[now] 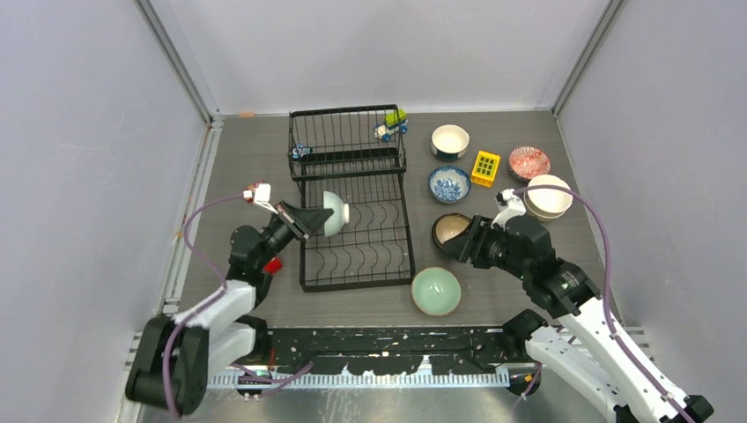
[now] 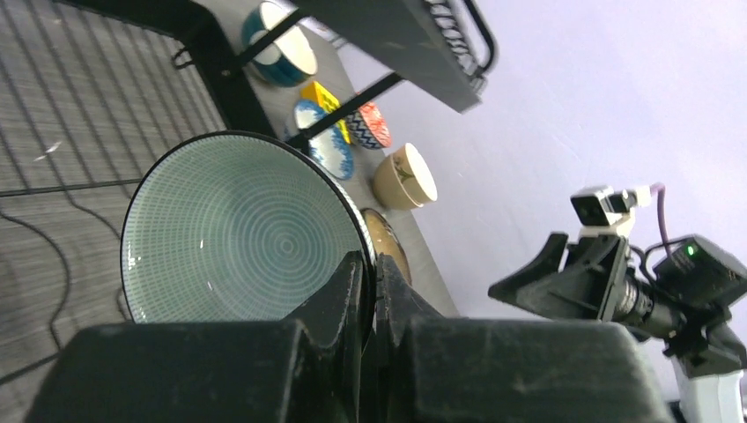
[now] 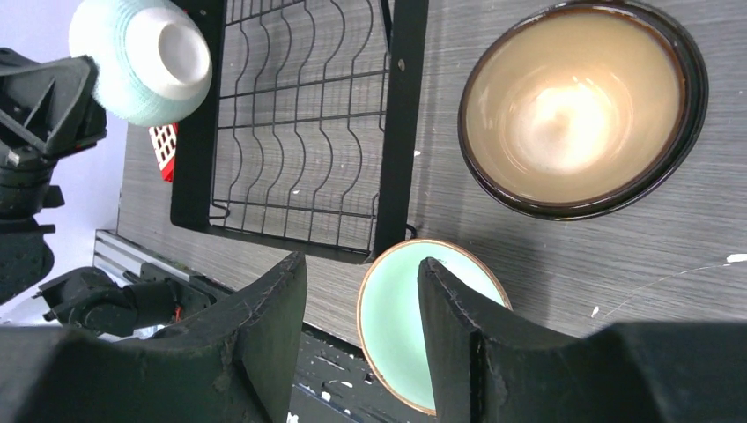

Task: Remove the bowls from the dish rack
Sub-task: Pick up the bowl from the dish rack, then place the bowl with the bowl.

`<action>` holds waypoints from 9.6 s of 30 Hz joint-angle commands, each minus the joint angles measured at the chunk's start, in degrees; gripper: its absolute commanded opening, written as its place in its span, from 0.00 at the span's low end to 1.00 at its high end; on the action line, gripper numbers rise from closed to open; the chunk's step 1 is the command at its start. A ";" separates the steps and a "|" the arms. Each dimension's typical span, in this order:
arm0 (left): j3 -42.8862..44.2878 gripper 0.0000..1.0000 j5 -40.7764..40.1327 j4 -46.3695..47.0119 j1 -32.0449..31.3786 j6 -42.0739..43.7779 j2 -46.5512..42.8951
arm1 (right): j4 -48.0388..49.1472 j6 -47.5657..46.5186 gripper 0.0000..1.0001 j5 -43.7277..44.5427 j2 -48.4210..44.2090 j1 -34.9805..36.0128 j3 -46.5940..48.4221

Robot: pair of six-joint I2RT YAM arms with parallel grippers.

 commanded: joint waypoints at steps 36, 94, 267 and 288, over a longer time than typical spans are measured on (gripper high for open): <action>49.62 0.00 -8.52 -93.66 -31.69 56.20 -22.78 | -25.75 -12.44 0.66 -4.94 16.25 -0.04 37.98; 62.71 0.00 -33.30 -107.36 -79.56 93.49 -3.74 | -37.01 -14.55 0.49 7.78 45.77 34.17 58.20; 31.55 1.00 -64.32 -91.77 -64.10 -2.31 -11.57 | -19.10 16.91 0.01 27.99 17.86 27.90 7.35; 30.77 1.00 -64.41 -91.69 -64.05 -3.07 -10.80 | -16.21 17.70 0.01 30.29 13.93 27.86 0.37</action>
